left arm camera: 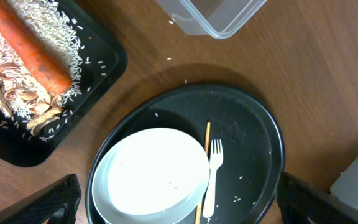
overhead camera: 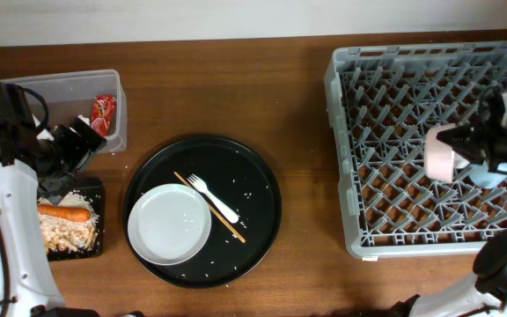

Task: Sort waste into correct bins and load items into the dishwasher rack
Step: 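Set the pink bowl down in the rack and release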

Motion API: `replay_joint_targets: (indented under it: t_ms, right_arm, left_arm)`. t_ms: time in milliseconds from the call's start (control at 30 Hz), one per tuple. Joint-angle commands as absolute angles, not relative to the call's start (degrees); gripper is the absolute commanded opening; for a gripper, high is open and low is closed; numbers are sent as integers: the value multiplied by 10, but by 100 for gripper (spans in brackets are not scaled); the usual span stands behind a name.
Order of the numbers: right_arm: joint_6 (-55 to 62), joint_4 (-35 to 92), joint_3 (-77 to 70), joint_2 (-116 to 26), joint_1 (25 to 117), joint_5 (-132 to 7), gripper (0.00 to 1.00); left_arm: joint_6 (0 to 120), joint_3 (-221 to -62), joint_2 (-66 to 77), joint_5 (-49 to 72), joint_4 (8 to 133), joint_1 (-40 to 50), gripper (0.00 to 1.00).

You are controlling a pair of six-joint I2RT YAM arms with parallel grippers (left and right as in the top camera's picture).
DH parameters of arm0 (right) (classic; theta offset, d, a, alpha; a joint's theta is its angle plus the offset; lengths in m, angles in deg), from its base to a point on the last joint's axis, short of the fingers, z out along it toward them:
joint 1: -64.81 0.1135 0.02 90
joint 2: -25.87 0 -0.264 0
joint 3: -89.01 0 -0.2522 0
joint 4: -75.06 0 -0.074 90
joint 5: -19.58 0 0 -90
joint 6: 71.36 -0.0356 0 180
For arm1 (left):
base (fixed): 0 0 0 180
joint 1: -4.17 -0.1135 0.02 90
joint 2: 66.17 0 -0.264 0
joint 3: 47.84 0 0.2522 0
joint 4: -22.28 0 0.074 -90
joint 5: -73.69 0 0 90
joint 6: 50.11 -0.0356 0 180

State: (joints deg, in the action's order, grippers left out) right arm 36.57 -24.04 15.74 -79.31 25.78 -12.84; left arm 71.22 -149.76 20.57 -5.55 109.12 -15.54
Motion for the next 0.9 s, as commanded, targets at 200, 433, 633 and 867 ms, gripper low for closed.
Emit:
replay_joint_targets:
  t_ms: [200, 433, 633, 867]
  right_arm:
    - [437, -93, -23, -787, 189, 54, 4]
    - [432, -119, -26, -787, 188, 59, 5]
    - [432, -151, -26, -787, 137, -24, 15]
    - [402, -178, -24, -785, 114, -50, 54]
  left_arm:
    - [711, -1498, 204, -52, 1092, -159, 99]
    - [711, -1498, 204, -52, 1092, -159, 99]
    - [711, -1498, 204, -52, 1092, -159, 99]
    - [711, -1498, 204, -52, 1092, -159, 99]
